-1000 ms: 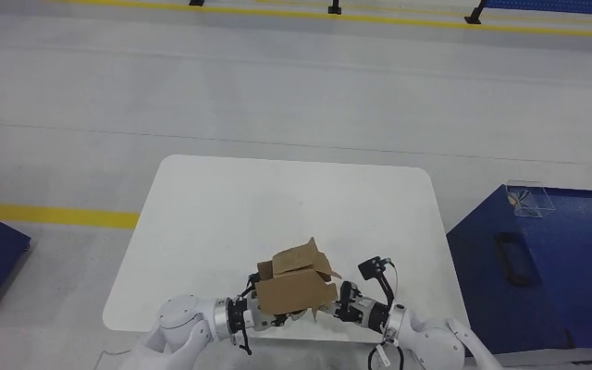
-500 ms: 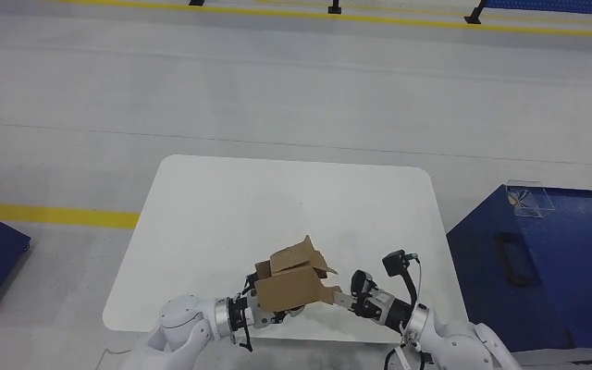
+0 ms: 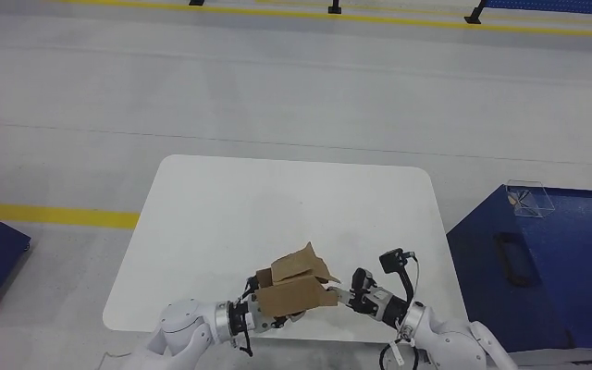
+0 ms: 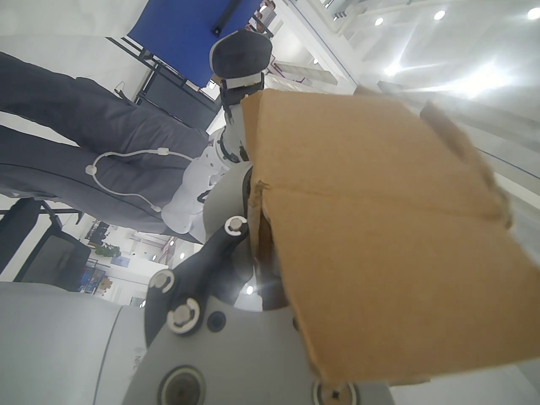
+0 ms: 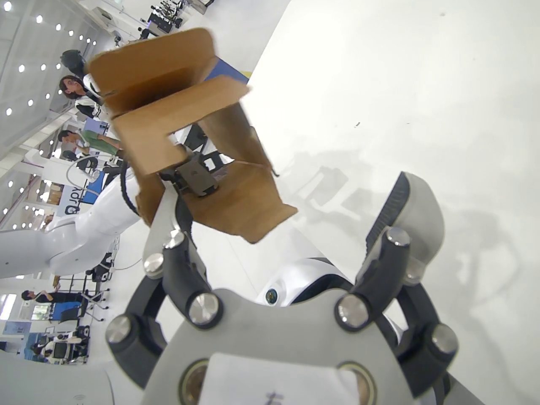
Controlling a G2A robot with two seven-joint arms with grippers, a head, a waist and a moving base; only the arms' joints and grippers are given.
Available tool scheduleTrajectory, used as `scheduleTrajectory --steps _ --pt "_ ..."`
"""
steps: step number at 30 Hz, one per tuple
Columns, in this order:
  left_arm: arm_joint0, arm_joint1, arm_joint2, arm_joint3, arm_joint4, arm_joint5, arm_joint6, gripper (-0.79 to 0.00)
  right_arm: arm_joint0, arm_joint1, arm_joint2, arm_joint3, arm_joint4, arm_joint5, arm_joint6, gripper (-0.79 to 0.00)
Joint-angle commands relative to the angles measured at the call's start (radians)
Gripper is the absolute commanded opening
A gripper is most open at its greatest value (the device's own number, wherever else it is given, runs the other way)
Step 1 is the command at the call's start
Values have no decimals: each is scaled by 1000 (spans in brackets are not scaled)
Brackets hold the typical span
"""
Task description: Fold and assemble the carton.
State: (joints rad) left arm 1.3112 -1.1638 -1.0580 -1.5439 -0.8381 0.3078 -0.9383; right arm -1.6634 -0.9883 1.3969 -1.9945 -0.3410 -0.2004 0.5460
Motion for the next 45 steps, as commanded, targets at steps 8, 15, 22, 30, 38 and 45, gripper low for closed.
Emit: scheduleTrajectory --steps 8,15,22,30,38,45 --pt "13 7 17 -39 56 -43 -73 -785 24 -6 -31 22 -78 73 -19 0" --pt "38 13 32 -77 95 -77 -133 -785 70 -17 -90 58 -96 103 -27 0" --pt "34 15 20 -58 71 -74 -101 -785 53 -16 -46 39 -67 88 -53 0" --pt "13 11 30 -22 37 -8 -43 -785 -73 -5 127 -70 56 -13 -88 0" --pt "-8 7 48 -19 26 25 -24 -785 -70 -9 92 -55 2 -4 -79 0" --pt "-5 9 60 -27 63 -4 -26 -785 -13 -15 9 -15 -14 21 -22 0"
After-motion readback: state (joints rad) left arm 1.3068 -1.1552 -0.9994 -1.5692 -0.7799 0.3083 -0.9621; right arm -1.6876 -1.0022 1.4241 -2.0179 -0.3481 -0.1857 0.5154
